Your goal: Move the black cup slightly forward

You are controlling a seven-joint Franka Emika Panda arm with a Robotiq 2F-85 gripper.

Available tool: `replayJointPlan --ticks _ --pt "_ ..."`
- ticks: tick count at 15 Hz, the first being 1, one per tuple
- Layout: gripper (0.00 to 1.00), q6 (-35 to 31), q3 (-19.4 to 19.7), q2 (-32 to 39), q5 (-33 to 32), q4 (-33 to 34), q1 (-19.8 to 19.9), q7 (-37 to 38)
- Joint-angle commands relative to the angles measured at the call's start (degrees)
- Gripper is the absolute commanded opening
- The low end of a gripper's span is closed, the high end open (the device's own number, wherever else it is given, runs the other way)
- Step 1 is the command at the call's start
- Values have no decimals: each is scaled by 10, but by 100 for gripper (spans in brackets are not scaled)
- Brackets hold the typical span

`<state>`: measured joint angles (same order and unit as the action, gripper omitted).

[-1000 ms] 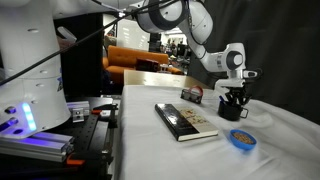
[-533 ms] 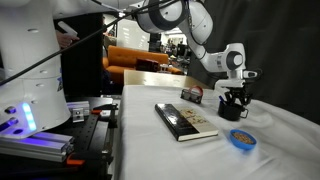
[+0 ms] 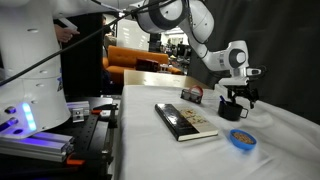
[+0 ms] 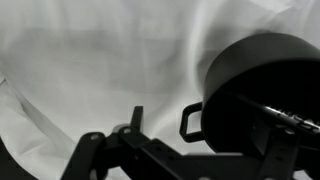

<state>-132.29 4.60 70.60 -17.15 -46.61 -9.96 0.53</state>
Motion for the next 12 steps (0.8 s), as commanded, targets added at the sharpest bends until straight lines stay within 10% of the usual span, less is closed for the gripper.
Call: replayJointPlan --ticks 1,12 --pt "100 6 1 3 -2 22 0 -10" --pt "100 -13 -4 -123 -5 -98 -27 55"
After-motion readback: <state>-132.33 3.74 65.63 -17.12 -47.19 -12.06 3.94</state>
